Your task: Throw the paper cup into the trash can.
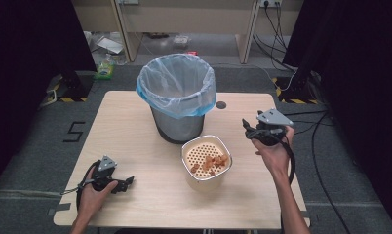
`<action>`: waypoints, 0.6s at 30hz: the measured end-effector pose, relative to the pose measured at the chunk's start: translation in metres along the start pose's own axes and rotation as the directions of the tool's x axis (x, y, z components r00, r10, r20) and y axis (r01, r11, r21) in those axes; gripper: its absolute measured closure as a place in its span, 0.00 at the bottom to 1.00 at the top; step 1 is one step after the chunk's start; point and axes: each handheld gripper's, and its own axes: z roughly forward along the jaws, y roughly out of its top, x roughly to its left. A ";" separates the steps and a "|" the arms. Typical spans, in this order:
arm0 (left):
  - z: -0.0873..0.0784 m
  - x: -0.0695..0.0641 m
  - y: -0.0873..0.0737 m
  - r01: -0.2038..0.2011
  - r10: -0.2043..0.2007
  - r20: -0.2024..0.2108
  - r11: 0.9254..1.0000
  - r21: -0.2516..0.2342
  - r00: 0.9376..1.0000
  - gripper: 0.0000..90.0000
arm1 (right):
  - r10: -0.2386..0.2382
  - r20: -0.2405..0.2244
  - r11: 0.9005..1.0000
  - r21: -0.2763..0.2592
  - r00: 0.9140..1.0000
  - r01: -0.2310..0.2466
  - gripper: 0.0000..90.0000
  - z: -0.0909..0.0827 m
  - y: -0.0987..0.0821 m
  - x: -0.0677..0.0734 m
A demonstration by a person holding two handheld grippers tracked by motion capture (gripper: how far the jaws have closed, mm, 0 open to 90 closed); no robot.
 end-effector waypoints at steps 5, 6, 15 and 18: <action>0.000 0.000 0.000 0.000 0.000 0.000 1.000 0.000 1.000 0.00 | 0.021 -0.013 1.000 0.022 1.000 -0.020 0.44 -0.003 -0.021 0.003; 0.000 0.000 0.000 0.000 0.000 0.000 1.000 0.000 1.000 0.00 | 0.028 -0.013 0.999 0.021 1.000 -0.028 0.44 -0.003 -0.024 0.003; 0.000 0.000 0.000 0.001 -0.001 0.000 1.000 -0.001 1.000 0.00 | 0.087 -0.026 0.994 0.073 0.996 -0.085 0.44 -0.001 -0.064 0.007; 0.000 0.000 0.000 0.002 -0.002 0.001 1.000 0.000 1.000 0.00 | 0.113 -0.035 0.989 0.097 0.993 -0.109 0.44 -0.001 -0.078 0.008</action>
